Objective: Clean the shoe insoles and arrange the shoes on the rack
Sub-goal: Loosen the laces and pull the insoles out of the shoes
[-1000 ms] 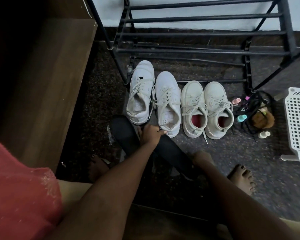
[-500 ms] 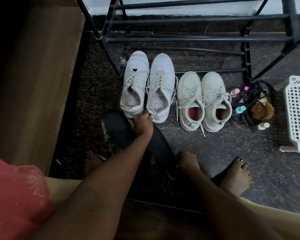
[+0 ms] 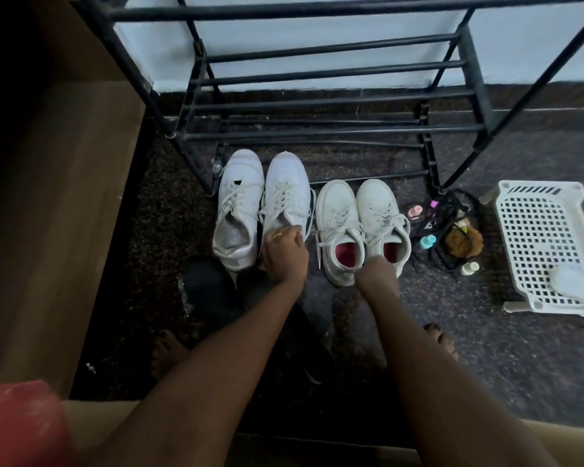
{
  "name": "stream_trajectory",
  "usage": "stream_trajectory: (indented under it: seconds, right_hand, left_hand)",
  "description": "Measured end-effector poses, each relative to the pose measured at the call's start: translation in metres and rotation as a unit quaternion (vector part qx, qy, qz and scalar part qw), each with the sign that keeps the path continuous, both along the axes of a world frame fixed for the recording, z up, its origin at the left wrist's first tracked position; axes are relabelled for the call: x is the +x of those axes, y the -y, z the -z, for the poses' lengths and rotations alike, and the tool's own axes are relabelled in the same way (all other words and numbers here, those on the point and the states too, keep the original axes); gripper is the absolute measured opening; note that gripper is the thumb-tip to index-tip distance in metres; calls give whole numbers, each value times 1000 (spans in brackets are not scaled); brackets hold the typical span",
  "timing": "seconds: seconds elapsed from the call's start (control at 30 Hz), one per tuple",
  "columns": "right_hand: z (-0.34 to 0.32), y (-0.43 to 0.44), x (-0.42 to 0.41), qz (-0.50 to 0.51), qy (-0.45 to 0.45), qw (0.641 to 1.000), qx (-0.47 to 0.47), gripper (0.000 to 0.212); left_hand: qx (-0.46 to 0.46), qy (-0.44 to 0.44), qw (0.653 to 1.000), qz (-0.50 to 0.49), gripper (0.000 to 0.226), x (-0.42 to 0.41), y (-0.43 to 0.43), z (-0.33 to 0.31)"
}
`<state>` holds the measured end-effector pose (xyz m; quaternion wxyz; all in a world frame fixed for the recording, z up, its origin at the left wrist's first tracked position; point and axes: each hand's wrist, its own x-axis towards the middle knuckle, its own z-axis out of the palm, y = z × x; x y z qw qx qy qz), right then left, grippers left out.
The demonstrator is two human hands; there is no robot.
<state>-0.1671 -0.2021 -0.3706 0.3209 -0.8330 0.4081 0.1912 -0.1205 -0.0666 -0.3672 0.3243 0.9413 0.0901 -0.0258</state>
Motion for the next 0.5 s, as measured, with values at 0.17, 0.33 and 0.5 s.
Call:
stream_trajectory:
  seconds: [0.17,0.33,0.5]
  right_hand:
    - [-18,16,49,-27,137,990,-6,23]
    - [0,21,68,-154,151,977,-4,40]
    - [13,26,80,-215,131,968,-21,31]
  left_hand:
    - [-29,-77,981,176,28,34,35,8]
    - [49,-128,960,244,23,47,42,16]
    - [-5,-117,977,177,17,53,38,16]
